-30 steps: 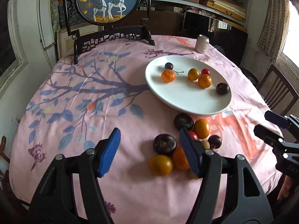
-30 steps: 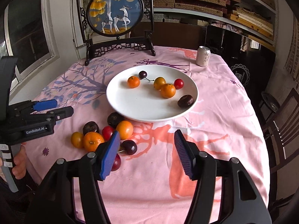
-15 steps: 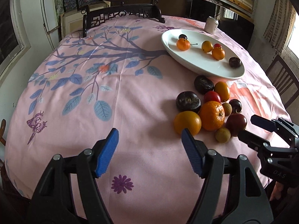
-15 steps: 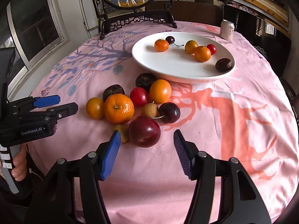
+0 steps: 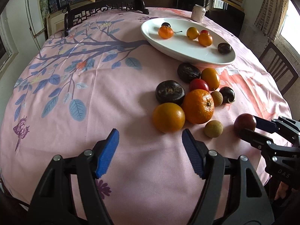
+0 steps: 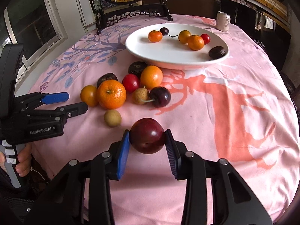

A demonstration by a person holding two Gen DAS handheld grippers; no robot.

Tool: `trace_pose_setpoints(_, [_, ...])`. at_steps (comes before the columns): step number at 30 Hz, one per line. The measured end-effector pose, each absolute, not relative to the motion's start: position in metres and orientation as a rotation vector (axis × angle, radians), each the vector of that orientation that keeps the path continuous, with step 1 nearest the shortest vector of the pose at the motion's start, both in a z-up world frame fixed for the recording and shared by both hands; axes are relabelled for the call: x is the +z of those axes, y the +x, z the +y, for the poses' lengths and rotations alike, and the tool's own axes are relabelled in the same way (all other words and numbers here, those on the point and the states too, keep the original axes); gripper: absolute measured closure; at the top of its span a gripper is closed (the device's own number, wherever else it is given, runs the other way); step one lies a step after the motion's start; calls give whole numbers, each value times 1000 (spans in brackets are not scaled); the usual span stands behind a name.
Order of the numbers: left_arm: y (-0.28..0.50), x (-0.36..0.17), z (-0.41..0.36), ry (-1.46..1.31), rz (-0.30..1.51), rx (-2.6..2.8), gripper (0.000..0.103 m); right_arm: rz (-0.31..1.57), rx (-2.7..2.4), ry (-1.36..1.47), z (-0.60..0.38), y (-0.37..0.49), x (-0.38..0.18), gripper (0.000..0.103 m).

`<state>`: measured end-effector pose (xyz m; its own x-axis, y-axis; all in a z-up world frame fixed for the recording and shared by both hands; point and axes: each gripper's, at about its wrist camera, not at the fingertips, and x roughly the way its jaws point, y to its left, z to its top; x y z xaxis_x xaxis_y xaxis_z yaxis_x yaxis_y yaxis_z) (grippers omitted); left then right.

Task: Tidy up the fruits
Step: 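Grasp the red plum with the right tool while the left tool grasps an orange, then set the plum on the white plate with the right tool while the left tool releases the orange there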

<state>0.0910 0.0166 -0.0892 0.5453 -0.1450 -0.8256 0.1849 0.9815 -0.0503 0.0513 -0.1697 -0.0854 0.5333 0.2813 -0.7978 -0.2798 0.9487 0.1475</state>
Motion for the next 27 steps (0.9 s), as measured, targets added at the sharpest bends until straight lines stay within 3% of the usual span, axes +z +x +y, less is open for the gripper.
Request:
trace_pose_setpoints(4, [103, -95, 9, 31, 986, -215, 35, 948, 340, 9, -174, 42, -87, 64])
trace_pose_setpoints(5, [106, -97, 8, 24, 991, -222, 43, 948, 341, 14, -174, 42, -87, 63])
trace_pose_setpoints(10, [111, -97, 8, -12, 977, -264, 64, 976, 351, 46, -173, 52, -96, 61])
trace_pose_setpoints(27, [88, -60, 20, -46, 907, -273, 65, 926, 328, 96, -181, 46, -84, 64])
